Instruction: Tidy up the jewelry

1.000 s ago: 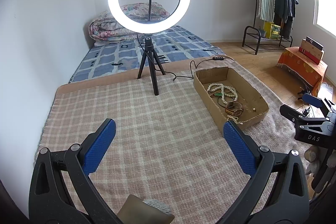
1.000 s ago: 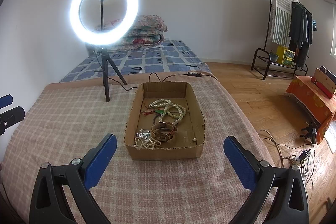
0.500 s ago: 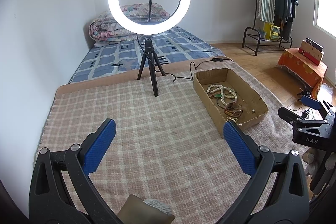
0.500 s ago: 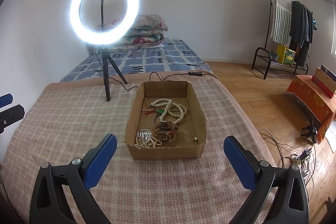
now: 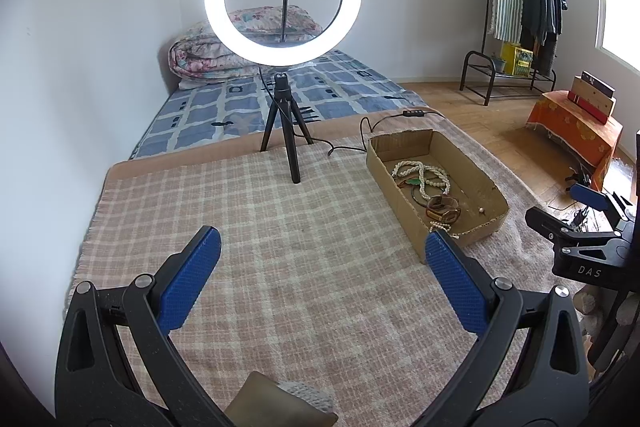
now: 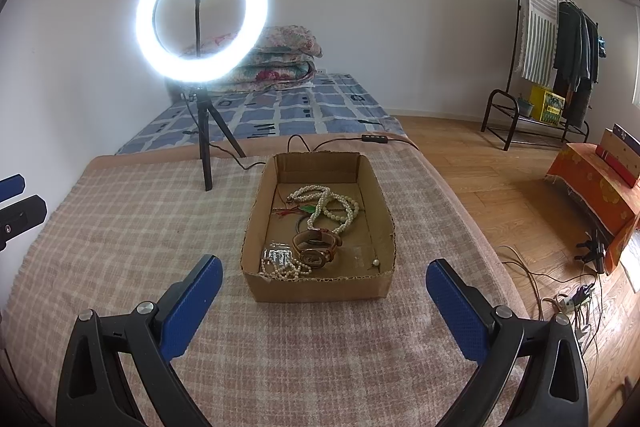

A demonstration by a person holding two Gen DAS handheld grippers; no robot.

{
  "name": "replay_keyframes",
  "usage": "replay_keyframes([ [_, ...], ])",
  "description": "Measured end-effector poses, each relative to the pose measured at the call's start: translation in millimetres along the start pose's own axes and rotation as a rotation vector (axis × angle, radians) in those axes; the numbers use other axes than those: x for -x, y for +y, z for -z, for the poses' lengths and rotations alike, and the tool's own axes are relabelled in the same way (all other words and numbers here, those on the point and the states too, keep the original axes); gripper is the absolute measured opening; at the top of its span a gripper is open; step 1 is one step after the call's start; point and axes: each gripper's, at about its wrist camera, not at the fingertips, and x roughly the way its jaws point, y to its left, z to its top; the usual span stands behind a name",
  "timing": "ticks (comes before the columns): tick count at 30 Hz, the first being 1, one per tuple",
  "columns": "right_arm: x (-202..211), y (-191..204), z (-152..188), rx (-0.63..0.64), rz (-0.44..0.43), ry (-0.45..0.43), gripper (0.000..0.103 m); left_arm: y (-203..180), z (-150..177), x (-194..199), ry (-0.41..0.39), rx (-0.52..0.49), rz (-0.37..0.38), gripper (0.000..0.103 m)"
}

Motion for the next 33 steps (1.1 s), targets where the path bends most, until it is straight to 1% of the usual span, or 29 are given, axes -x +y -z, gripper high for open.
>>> replay_keyframes([
  [9,-0.6,0.4,0.7,0.000,-0.009,0.010,0.103,-9.2,-1.0,0.2,0.002,-0.013,0.000,0.103],
  [26,-2.7,0.1,2.3,0.000,-0.017,0.023,0.103,-10.5,-0.7,1.0,0.000,-0.010,0.000,0.103],
  [33,-2.6,0.3,3.0,-0.001,-0.018,0.025,0.103,-12.7,-3.5,4.1,-0.027,-0.024,-0.001,0.103],
])
